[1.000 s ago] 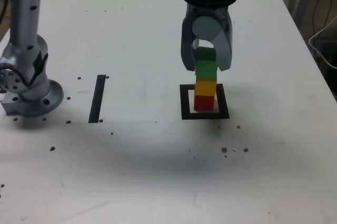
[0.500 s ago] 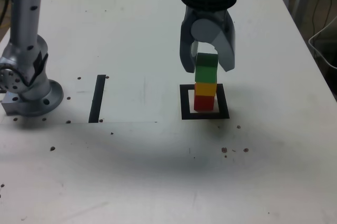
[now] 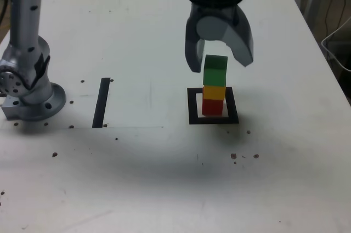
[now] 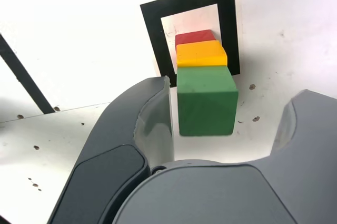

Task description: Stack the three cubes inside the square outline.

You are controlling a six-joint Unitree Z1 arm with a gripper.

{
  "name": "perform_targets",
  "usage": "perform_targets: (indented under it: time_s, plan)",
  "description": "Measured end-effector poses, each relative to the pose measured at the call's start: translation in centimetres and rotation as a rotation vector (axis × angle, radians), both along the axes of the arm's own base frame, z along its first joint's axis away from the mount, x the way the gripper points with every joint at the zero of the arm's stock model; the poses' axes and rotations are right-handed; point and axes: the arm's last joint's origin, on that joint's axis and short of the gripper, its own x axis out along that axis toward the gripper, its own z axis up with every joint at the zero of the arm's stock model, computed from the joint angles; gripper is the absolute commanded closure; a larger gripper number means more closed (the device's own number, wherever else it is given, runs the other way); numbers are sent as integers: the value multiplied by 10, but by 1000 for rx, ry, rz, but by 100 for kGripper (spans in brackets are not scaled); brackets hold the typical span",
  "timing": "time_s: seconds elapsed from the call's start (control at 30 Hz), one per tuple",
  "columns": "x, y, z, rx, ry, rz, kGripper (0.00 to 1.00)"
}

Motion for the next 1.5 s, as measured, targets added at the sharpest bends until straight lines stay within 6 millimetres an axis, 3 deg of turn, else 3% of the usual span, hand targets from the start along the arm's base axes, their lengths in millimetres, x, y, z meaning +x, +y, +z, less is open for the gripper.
perform_targets:
  time_s: [0.27,0.6,0.87,1.3,1.5]
  plan:
    - [-35,9,24,-1,-53,19,1]
    - [-77,19,24,-30,-13,39,1]
    - [-109,27,5,-36,64,43,1]
    - [-145,27,-47,-57,197,52,1]
    - [-158,27,-62,-46,263,66,1]
